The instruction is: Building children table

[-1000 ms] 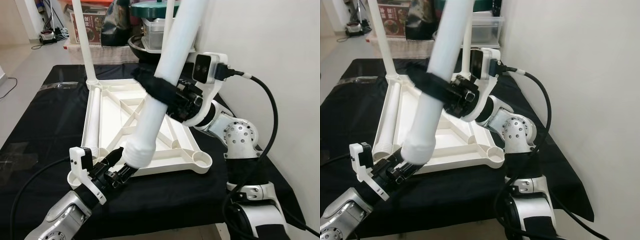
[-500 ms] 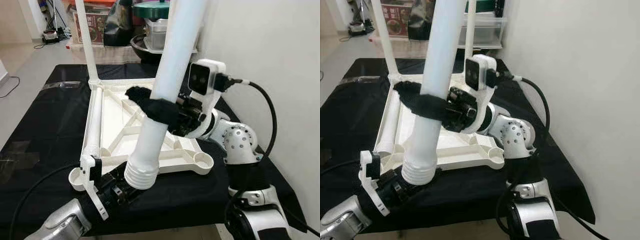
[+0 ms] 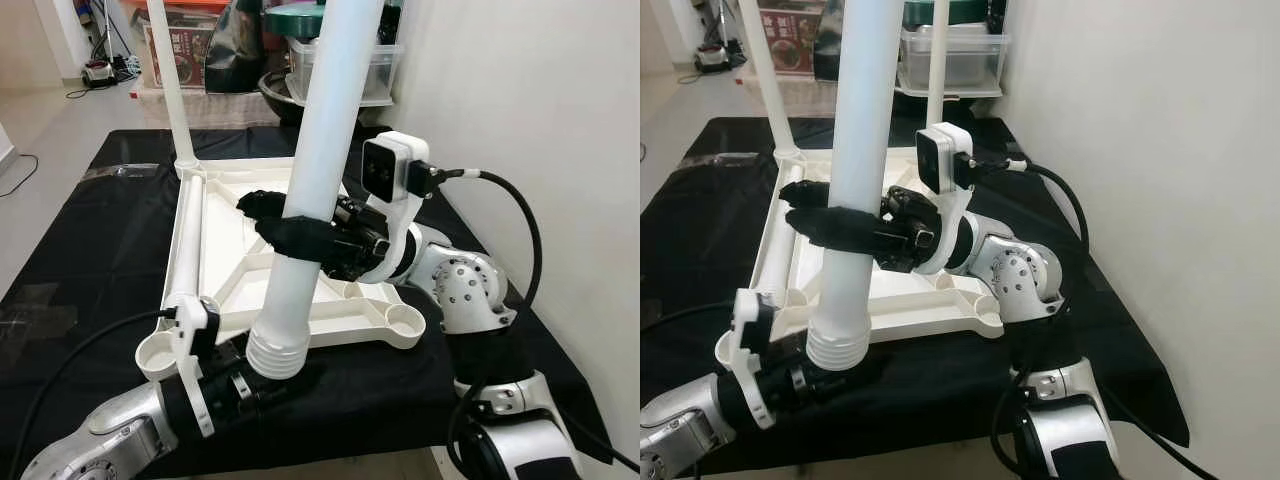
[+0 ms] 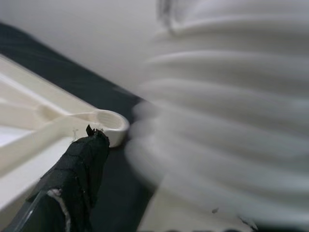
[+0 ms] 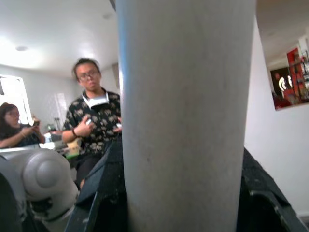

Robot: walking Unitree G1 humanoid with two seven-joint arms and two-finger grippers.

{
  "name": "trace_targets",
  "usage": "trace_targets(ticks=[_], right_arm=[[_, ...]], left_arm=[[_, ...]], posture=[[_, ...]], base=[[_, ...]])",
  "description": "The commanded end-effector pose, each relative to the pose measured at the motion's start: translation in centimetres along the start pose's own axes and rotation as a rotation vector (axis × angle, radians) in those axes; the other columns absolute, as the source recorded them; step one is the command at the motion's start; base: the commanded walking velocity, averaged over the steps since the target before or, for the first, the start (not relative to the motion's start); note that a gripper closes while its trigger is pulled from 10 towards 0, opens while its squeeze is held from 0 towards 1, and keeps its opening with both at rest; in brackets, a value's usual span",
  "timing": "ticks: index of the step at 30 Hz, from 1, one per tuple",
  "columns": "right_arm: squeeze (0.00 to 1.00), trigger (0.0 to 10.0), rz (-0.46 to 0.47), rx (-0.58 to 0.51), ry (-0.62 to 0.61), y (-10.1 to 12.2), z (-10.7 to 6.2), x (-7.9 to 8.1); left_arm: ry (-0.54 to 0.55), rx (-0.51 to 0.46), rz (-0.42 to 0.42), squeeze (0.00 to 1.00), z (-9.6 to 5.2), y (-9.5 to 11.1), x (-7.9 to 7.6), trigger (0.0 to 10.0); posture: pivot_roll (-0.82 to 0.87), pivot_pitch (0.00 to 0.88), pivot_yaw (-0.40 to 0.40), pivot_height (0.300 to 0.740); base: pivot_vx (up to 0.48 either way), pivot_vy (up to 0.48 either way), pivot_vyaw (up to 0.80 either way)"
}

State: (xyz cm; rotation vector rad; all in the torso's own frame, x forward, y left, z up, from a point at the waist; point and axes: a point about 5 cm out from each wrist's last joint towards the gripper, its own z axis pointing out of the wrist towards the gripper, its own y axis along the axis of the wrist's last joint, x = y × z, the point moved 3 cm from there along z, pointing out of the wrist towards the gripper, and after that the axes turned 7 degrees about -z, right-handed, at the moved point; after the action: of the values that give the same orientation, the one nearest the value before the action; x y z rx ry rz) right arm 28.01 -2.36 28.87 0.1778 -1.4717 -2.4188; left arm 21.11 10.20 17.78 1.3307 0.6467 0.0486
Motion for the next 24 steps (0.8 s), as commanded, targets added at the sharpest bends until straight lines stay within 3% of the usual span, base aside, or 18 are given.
trace_targets(ticks=[1, 24], right_arm=[[0.0, 0.0, 0.006, 0.006, -0.007, -0.4, 0.0, -0.1], [0.0, 0.0, 0.062, 0.027, -0.019, -2.3, -0.7, -0.1]], left_arm=[[-0.038, 0.049, 0.027, 0.0, 0.2, -0.3, -0.6, 10.0], [-0.032, 0.041, 0.113, 0.0, 0.4, 0.9, -0.5, 10.0]], posture=[[0.1, 0.0, -0.068, 0.74], [0.1, 0.0, -0.07, 0.74]], base=[[0.0, 0.0, 0.0], [0.0, 0.0, 0.0]])
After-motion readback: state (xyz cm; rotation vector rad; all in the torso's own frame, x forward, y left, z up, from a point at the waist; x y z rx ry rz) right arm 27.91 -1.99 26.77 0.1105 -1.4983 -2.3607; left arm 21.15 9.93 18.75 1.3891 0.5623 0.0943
